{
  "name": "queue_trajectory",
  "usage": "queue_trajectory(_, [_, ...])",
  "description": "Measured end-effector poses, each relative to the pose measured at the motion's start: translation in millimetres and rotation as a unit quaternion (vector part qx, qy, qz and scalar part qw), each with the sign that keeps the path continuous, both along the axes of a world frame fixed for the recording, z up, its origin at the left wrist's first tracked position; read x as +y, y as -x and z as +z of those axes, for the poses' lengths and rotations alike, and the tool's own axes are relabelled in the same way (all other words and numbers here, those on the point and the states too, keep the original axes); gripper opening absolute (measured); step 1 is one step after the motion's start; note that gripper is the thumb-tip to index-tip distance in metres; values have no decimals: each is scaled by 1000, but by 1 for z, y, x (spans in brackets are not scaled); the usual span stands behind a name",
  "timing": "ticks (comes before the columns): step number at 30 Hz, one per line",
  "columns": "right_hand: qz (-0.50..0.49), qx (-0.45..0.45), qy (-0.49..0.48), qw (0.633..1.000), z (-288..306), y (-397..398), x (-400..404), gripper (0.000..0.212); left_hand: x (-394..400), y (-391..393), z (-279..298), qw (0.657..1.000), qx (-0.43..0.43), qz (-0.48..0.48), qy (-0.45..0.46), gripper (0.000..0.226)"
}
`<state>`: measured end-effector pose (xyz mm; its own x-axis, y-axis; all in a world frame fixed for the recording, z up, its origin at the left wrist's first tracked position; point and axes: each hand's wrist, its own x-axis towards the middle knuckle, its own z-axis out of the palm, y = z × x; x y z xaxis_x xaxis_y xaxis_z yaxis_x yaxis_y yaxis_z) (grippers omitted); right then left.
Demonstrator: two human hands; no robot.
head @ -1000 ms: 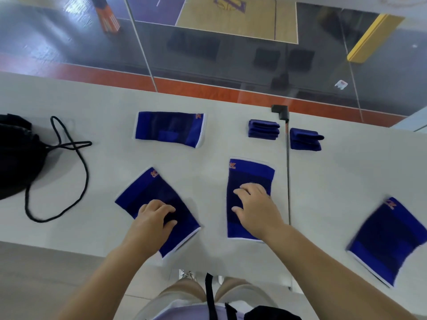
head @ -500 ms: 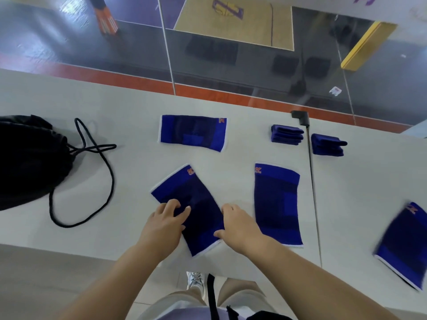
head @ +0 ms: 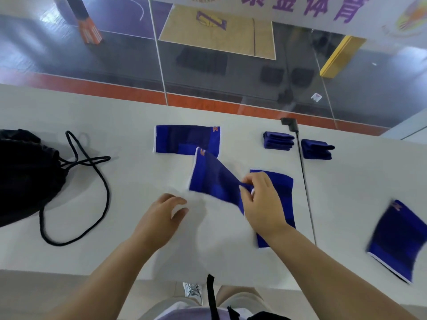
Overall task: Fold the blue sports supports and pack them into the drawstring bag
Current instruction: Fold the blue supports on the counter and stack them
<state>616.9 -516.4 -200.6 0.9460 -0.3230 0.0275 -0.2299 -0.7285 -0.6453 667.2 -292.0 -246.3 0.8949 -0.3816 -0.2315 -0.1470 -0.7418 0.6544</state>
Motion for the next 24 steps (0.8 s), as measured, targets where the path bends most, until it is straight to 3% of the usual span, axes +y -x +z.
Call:
queue_trajectory(3, [152,-46,110,981,-1,5,10,9,6,-4,2,999,28,22,-12,26])
queue_trajectory(5, [271,-31,126,954,-6,10,18,12,10,-4,2,998,47,33,-28,28])
queue_trajectory(7, [365,73,91,924,-10,14,29,25,14,-2,2,996,71,53,-20,32])
queue_trajectory(9, [386,221,67,893,-15,17,36,38,18,3,1,993,94,72,-12,33])
queue_trajectory(11, [365,257,64,893,-22,16,39,37,22,7,-2,990,108,83,-18,27])
queue_trajectory(14, [253,209,45,944,-31,8,35,27,25,13,-7,988,116,97,-38,23])
queue_trajectory(16, [177,209,39,961,-37,0,33,32,26,16,-10,986,118,109,-32,25])
queue_trajectory(20, [110,266,31,957,-49,-13,37,50,22,17,-13,986,122,104,-44,33])
queue_trajectory(24, [64,303,-28,950,-54,-22,48,52,11,20,-12,978,141,152,-15,28])
